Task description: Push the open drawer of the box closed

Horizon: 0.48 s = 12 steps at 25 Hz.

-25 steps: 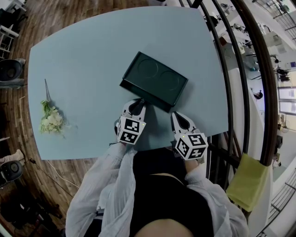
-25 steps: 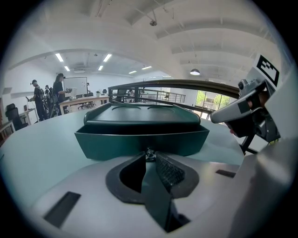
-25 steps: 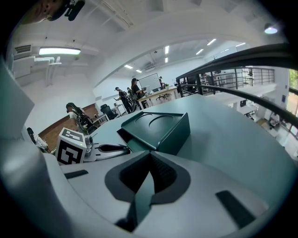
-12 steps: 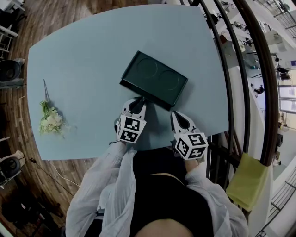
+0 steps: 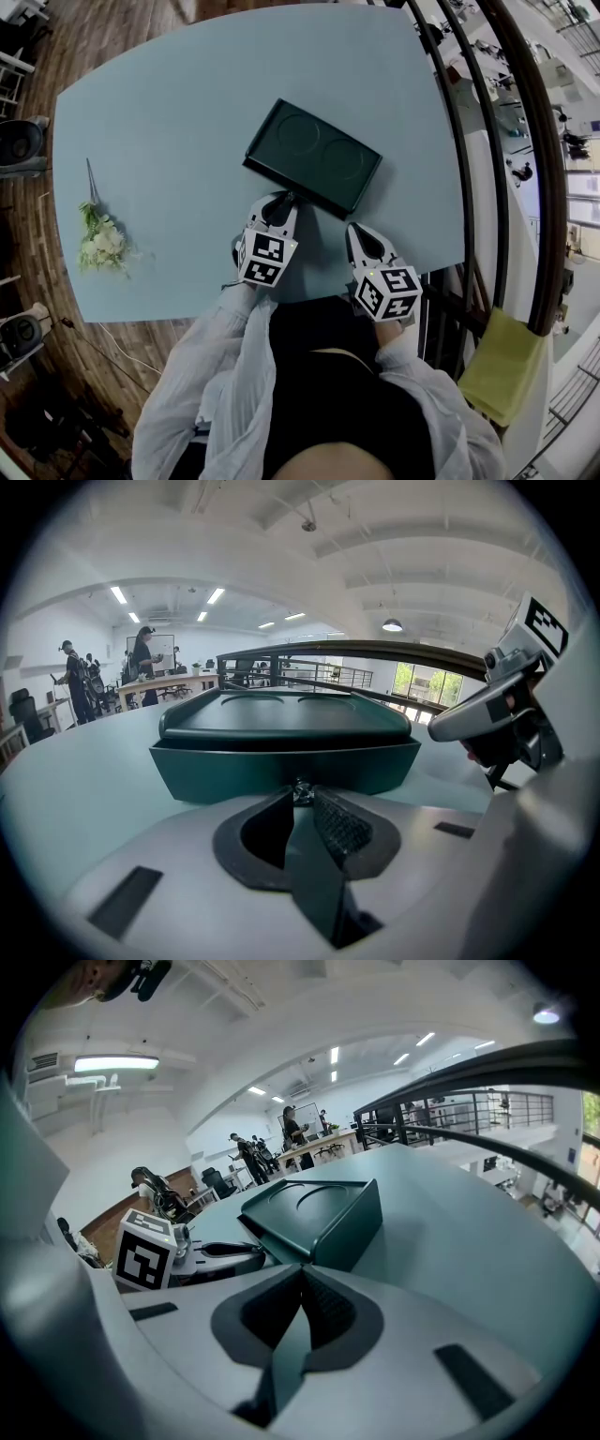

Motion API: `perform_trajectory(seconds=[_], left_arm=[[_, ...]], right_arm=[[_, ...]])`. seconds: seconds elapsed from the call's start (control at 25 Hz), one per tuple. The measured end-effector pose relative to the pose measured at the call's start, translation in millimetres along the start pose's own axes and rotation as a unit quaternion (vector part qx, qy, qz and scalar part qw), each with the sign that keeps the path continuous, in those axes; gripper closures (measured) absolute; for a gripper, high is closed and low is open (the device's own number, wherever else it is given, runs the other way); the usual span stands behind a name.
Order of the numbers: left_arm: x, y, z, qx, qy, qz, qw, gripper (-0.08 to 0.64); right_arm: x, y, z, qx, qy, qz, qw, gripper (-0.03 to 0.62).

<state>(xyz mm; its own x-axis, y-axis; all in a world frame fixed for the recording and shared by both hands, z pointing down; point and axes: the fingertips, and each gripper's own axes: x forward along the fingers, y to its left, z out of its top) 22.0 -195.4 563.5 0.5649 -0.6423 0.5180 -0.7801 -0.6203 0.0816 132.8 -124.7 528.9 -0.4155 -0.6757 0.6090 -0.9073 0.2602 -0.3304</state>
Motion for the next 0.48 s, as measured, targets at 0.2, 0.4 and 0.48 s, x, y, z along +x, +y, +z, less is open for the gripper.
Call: perform_trajectory(seconds=[0.2,0.4,0.48], left_arm=[[1.1,-0.8,1.8,0.001,-0.001,0.000,1.0000,0.482],[3.4,0.0,2.8,0.001,0.000,-0.003,1.0000,0.482],[5.3,0.2,4.0,0.002,-0.001,-0.003,1.0000,0.482]], right_arm=[[1.0,0.6,0.8,-0.001,0.002,0.003,1.000,0.583],[3.2,1.5,-0.3,-0.002,0.005,0.004,1.000,0.583],[3.4,0.7,-0.2,-0.002,0.006,0.004,1.000,0.583]])
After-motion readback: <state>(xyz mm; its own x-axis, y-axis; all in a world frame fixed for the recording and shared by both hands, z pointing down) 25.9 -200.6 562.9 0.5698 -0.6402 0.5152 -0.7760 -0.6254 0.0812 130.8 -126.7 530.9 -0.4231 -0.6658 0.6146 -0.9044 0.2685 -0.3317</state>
